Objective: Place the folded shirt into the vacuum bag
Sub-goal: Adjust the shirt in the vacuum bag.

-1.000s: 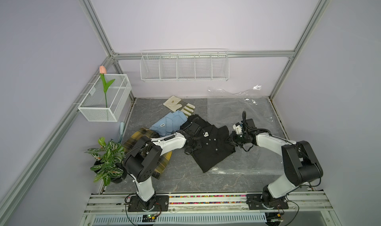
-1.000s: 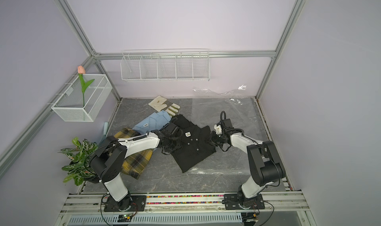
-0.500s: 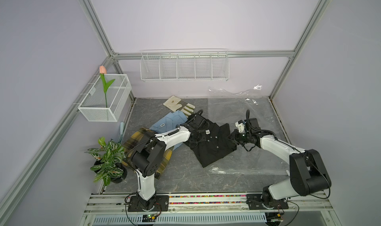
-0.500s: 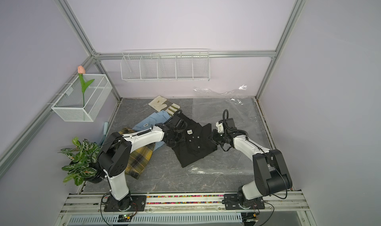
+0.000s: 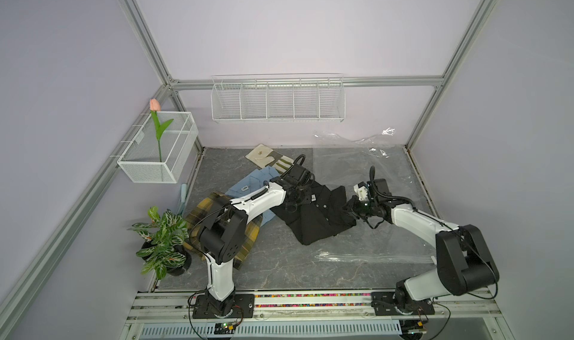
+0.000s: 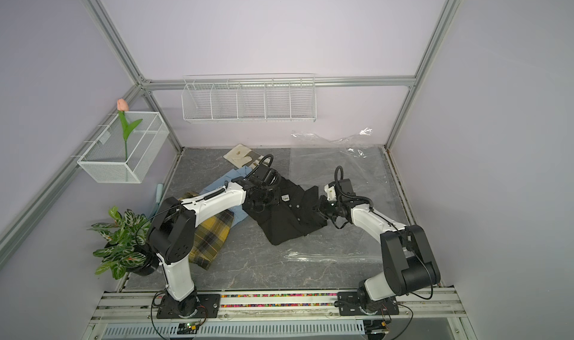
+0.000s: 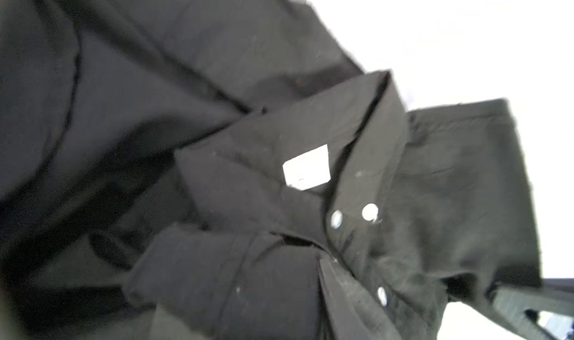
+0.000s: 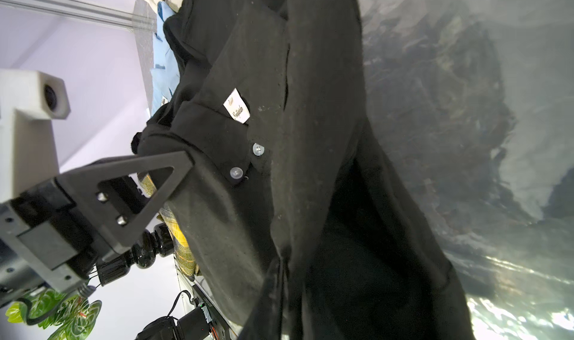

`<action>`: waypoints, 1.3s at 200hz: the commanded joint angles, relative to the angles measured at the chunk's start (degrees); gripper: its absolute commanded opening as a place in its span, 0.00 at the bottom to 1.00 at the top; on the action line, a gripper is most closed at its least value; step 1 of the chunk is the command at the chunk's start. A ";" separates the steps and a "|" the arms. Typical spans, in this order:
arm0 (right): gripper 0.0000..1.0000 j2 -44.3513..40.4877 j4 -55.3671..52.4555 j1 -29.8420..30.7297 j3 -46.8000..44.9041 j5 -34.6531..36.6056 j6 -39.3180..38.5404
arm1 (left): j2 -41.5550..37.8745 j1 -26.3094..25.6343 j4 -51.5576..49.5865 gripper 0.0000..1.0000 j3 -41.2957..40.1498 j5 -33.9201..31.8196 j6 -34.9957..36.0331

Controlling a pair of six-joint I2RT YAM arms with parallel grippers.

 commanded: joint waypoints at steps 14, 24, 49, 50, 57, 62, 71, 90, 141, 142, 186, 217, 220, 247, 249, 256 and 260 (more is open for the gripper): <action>0.16 1.10 0.60 0.14 -0.08 -0.96 0.23 | -3.73 0.13 -4.11 0.37 1.30 -2.16 1.30; 0.16 0.90 0.58 0.15 -0.12 -0.74 0.21 | -4.21 0.17 -5.46 0.42 2.52 -2.81 1.69; 0.16 1.52 -0.06 -0.03 0.40 -0.78 -0.27 | -6.23 0.14 -7.03 0.53 3.50 -4.20 2.04; 0.16 1.54 -0.09 -0.11 0.43 -0.76 -0.29 | -6.31 0.16 -7.03 0.53 3.49 -4.29 2.05; 0.16 1.71 -0.37 -0.23 0.81 -0.78 -0.55 | -6.86 0.14 -7.11 0.55 3.41 -4.51 2.14; 0.16 1.69 -0.62 -0.36 0.95 -0.69 -0.78 | -7.06 0.09 -7.29 0.57 3.31 -4.65 2.18; 0.16 1.60 -1.06 -0.45 1.30 -0.25 -1.01 | -7.30 0.16 -7.53 0.58 3.37 -5.02 2.36; 0.16 1.73 -1.78 -0.43 1.77 0.32 -1.46 | -7.58 0.16 -8.01 0.62 3.11 -5.55 2.58; 0.17 -1.34 -5.16 1.87 -0.43 0.50 -2.79 | -10.11 0.63 -7.91 0.78 0.05 -7.88 2.39; 0.17 -1.42 -5.24 1.98 -0.52 0.45 -2.87 | -10.14 0.71 -7.86 0.79 -0.08 -7.89 2.40; 0.28 -1.16 -11.76 0.70 1.86 1.99 -8.75 | -11.81 2.54 -7.13 0.80 -3.91 -6.09 1.06; 0.57 1.92 -19.53 0.42 9.50 6.82 -15.52 | -14.18 1.60 -1.56 0.80 -11.40 -3.42 -6.56; 0.60 2.33 -20.26 0.38 10.17 7.49 -16.13 | -14.42 1.44 -0.58 0.80 -12.27 -3.26 -7.33; 0.76 5.72 -24.81 0.14 16.03 12.86 -19.61 | -14.43 0.09 4.12 0.79 -16.11 -2.86 -11.57; 0.77 5.90 -24.90 0.15 16.41 13.21 -19.71 | -14.37 0.02 4.26 0.79 -16.11 -2.88 -11.66; 0.80 6.64 -25.79 0.16 17.85 14.59 -20.18 | -14.06 -0.16 4.39 0.79 -16.16 -3.26 -11.75; 0.80 7.08 -26.18 0.20 18.55 15.13 -20.39 | -13.99 -0.19 4.44 0.79 -16.24 -3.59 -11.85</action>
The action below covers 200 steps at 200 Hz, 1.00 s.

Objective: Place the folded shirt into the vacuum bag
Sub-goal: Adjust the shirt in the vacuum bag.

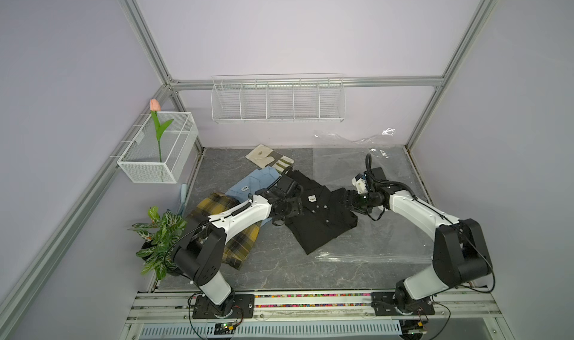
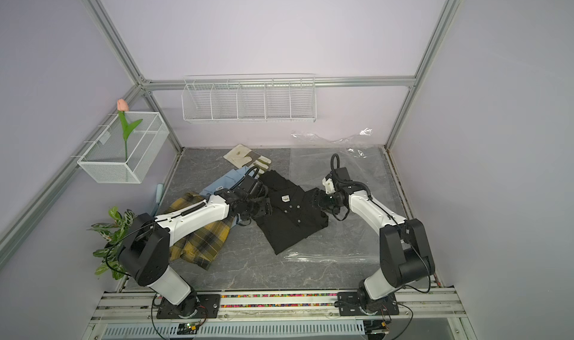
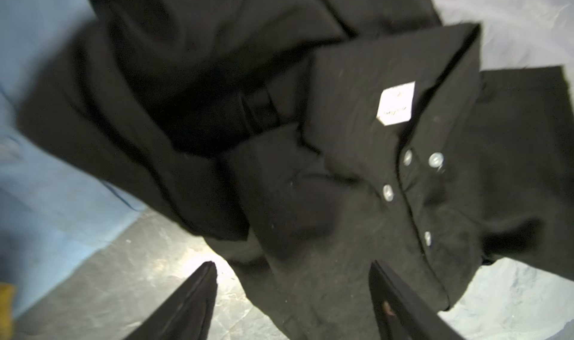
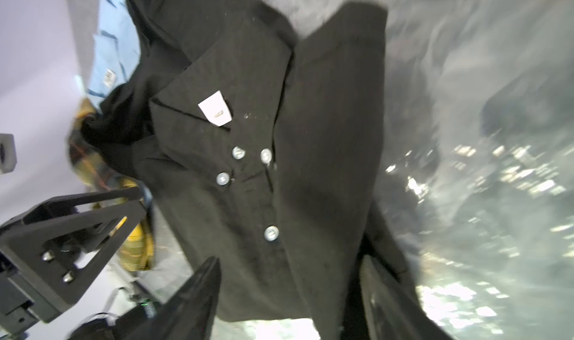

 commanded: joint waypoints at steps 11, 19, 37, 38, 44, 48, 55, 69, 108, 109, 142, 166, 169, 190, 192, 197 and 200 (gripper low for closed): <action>0.82 3.99 -7.09 -0.28 5.32 7.32 -5.04 | 0.09 -0.57 5.83 0.79 -1.03 -0.52 -4.75; 0.82 5.18 -7.93 -0.14 6.78 8.04 -5.34 | 0.21 -0.56 6.64 0.79 -1.77 -0.64 -5.05; 0.82 7.00 -9.10 1.22 9.58 10.53 -6.03 | 0.97 -0.55 7.43 0.78 -2.31 -1.19 -5.07; 0.82 7.08 -9.14 1.34 9.71 10.65 -5.99 | 1.01 -0.55 7.52 0.78 -2.32 -1.24 -5.07; 0.81 7.65 -8.90 1.75 10.35 10.85 -5.76 | 1.28 -0.55 8.04 0.78 -2.49 -1.43 -5.09; 0.81 8.13 -8.64 1.99 10.84 10.69 -5.62 | 1.50 -0.60 8.42 0.77 -2.59 -1.45 -5.13; 0.81 9.22 -8.53 2.34 11.83 10.52 -5.30 | 1.94 -0.48 9.16 0.77 -2.76 -1.50 -5.20; 0.80 12.31 -8.99 2.72 14.15 10.50 -5.11 | 2.93 -0.25 10.64 0.76 -3.02 -0.84 -5.42; 0.76 18.67 -10.02 2.86 19.57 9.60 -5.62 | 6.26 -0.03 15.30 0.69 -3.48 1.60 -6.99; 0.76 18.85 -10.08 2.91 19.63 9.57 -5.66 | 6.39 -0.03 15.41 0.69 -3.48 1.64 -7.04; 0.68 22.21 -10.29 3.98 21.89 8.04 -6.33 | 8.15 -0.01 17.46 0.59 -3.82 2.04 -7.00; 0.55 23.07 -10.83 4.27 22.19 7.91 -7.05 | 8.12 0.06 18.58 0.43 -4.26 2.15 -6.76; 0.52 23.07 -10.96 4.25 22.13 8.01 -7.17 | 8.14 0.06 18.65 0.41 -4.31 2.16 -6.68; 0.27 21.13 -9.82 4.01 20.35 7.91 -7.23 | 6.92 0.41 18.62 0.29 -4.10 2.87 -5.28; 0.26 20.72 -9.51 3.94 20.07 7.79 -7.09 | 6.66 0.46 18.62 0.27 -4.05 3.04 -4.90; 0.22 19.47 -8.75 3.92 19.31 7.17 -6.86 | 6.12 0.62 18.61 0.21 -3.89 3.55 -4.09; 0.20 18.53 -8.24 3.81 18.87 6.82 -6.65 | 5.68 0.74 18.55 0.18 -3.73 4.10 -3.47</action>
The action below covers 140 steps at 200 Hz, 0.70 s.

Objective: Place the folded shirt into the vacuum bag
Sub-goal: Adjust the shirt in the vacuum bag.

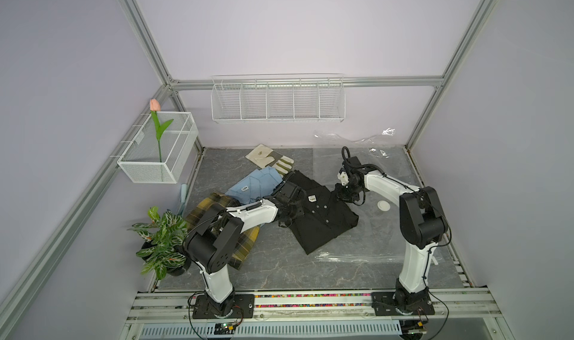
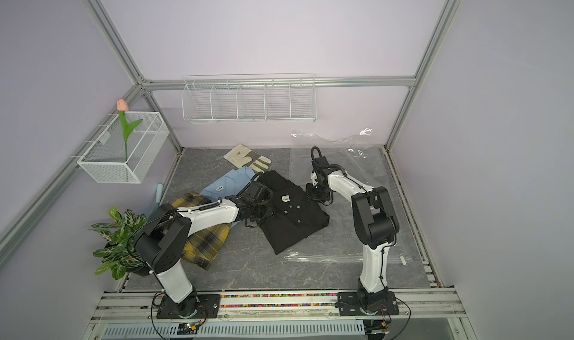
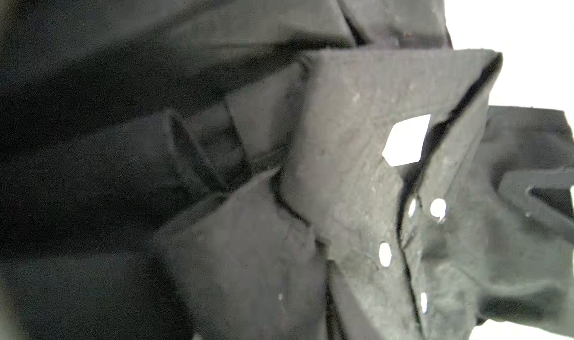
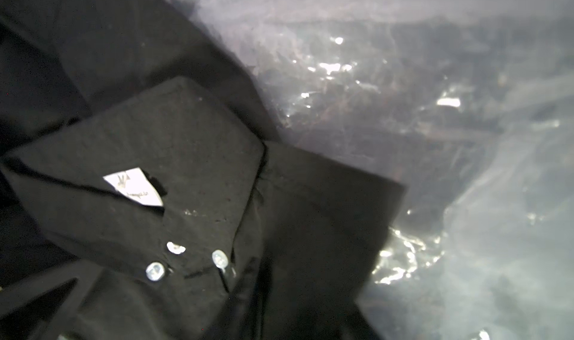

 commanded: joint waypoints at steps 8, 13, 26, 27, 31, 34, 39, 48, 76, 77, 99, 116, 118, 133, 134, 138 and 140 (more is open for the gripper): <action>0.16 -6.56 2.09 -0.44 -3.19 -2.97 0.03 | -3.14 1.07 0.82 0.12 0.62 2.61 3.62; 0.14 -8.24 2.73 -0.53 -3.79 -3.54 0.51 | -4.09 1.29 0.08 0.09 1.12 3.11 4.74; 0.10 -13.15 4.18 -1.29 -5.26 -5.06 1.95 | -6.82 1.78 -2.30 0.03 3.16 4.55 8.10; 0.09 -13.52 4.27 -1.33 -5.36 -5.16 2.03 | -7.05 1.79 -2.54 0.02 3.36 4.60 8.46; 0.08 -15.00 4.76 -1.56 -5.80 -5.75 2.41 | -7.87 1.91 -3.54 0.01 4.14 4.93 9.51; 0.08 -16.09 4.98 -1.82 -6.10 -6.12 2.70 | -8.61 2.09 -4.24 0.00 4.78 5.25 10.31; 0.07 -17.86 5.53 -2.25 -6.61 -6.88 3.35 | -9.63 2.30 -5.67 0.00 5.88 5.65 11.76; 0.07 -20.95 6.24 -3.30 -7.51 -8.49 4.47 | -11.48 2.77 -8.09 0.00 8.06 6.70 14.22; 0.07 -28.72 7.82 -6.69 -8.04 -13.54 7.78 | -16.40 4.03 -13.39 0.00 15.93 9.74 20.27; 0.07 -28.95 7.98 -6.84 -7.99 -13.79 7.89 | -16.58 4.06 -13.41 0.00 16.16 9.87 20.48; 0.07 -33.03 10.10 -10.02 -4.80 -17.27 9.90 | -17.42 4.55 -13.06 0.00 24.16 14.11 25.36; 0.07 -33.70 11.47 -12.63 0.00 -19.79 10.92 | -14.54 5.40 -16.17 0.00 34.93 17.89 28.68; 0.07 -33.61 11.72 -12.94 0.64 -20.05 11.02 | -14.01 5.53 -16.53 0.00 36.43 18.39 28.99; 0.07 -31.84 13.37 -15.35 6.21 -21.79 12.05 | -9.28 7.22 -17.74 0.00 46.56 22.89 29.77; 0.07 -31.57 13.44 -15.57 6.65 -21.91 12.10 | -8.89 7.37 -17.78 0.00 47.47 23.26 29.75; 0.07 -30.63 13.56 -16.23 8.59 -22.27 12.34 | -7.35 7.83 -17.78 0.00 50.39 24.54 29.78; 0.07 -30.12 13.69 -16.47 9.54 -22.38 12.39 | -6.54 8.01 -17.81 0.00 51.87 25.09 29.74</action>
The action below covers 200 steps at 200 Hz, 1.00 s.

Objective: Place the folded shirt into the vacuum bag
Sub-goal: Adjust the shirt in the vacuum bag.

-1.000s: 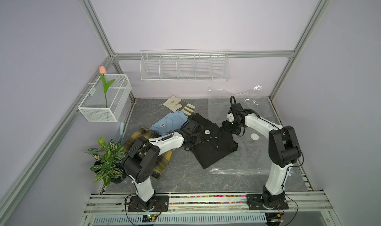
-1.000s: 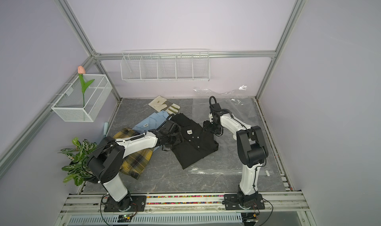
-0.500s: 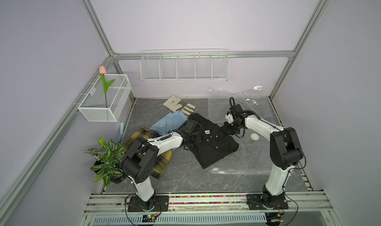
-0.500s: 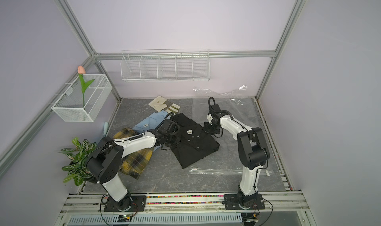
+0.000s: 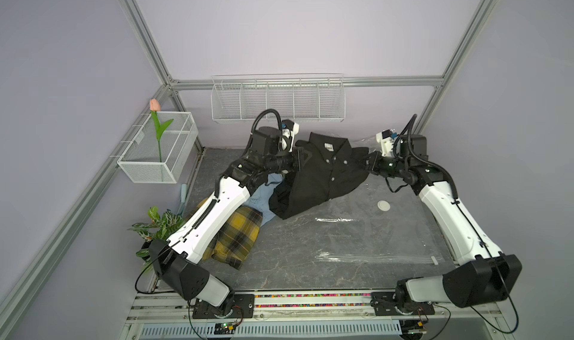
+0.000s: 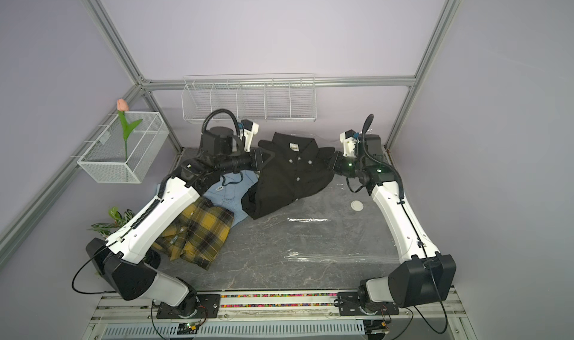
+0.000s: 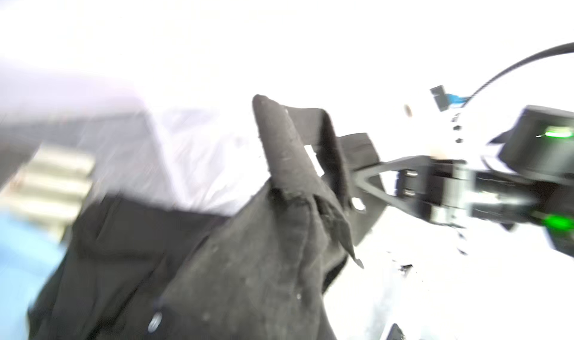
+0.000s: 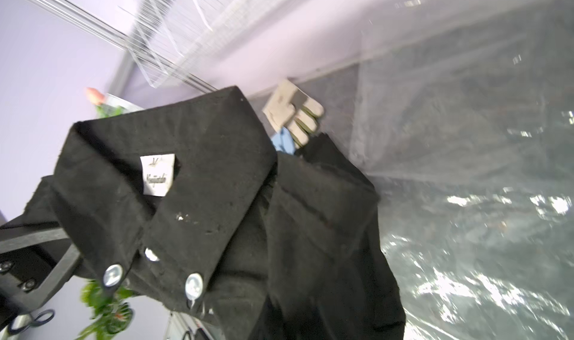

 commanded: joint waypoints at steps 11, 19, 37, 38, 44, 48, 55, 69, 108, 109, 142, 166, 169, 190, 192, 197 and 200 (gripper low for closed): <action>0.07 5.09 6.33 -5.20 13.83 -4.19 2.97 | 11.92 4.04 -4.16 0.00 22.36 9.86 5.39; 0.07 6.85 8.56 -5.78 17.01 -4.71 3.24 | 16.33 4.46 -5.94 0.00 30.31 11.20 6.10; 0.07 11.13 13.21 -6.88 24.91 -6.18 2.96 | 26.22 5.33 -9.15 0.00 49.55 15.29 6.33; 0.07 11.47 13.28 -6.92 25.61 -6.22 2.93 | 26.91 5.41 -9.15 0.00 50.83 15.52 6.21; 0.07 13.36 13.36 -7.36 29.32 -6.99 2.56 | 30.11 5.88 -8.76 0.00 56.51 16.77 4.79; 0.07 14.70 12.97 -7.62 32.05 -7.61 2.47 | 31.14 6.41 -6.46 0.00 57.96 17.92 3.35; 0.07 16.87 12.08 -7.95 36.62 -8.90 2.33 | 30.33 7.57 1.89 0.00 54.77 20.08 -0.50; 0.07 19.63 10.77 -8.10 43.65 -10.47 1.27 | 29.43 8.82 9.93 0.00 51.85 21.14 -3.72; 0.07 13.50 14.65 -7.60 34.08 -14.06 1.04 | 25.78 7.90 6.09 0.00 47.60 25.79 0.70; 0.07 13.10 14.75 -7.54 33.49 -14.11 0.95 | 25.59 7.84 6.03 0.00 46.95 25.86 0.80; 0.07 -3.63 19.46 -7.63 7.59 -11.83 -0.05 | 13.13 1.49 9.93 0.00 20.64 28.25 4.49; 0.07 -12.99 18.96 -7.75 -8.32 -12.61 0.46 | 4.03 -2.77 15.85 0.00 -0.09 27.50 4.23; 0.07 -14.13 18.98 -7.75 -10.04 -12.71 0.58 | 2.86 -3.05 16.95 0.00 -2.90 27.15 3.92; 0.07 -21.07 20.36 -7.83 -22.64 -14.45 2.69 | -4.12 -3.66 26.55 0.00 -20.44 25.65 -1.92; 0.07 -21.65 20.38 -7.83 -23.79 -14.54 2.95 | -4.66 -3.67 27.44 0.00 -21.78 25.56 -2.42; 0.07 -22.87 20.41 -7.76 -26.21 -14.71 3.56 | -5.94 -3.70 29.14 0.00 -24.99 24.94 -3.55; 0.07 -23.62 20.61 -7.75 -27.67 -14.87 4.00 | -6.68 -3.75 30.09 0.00 -26.89 24.52 -4.34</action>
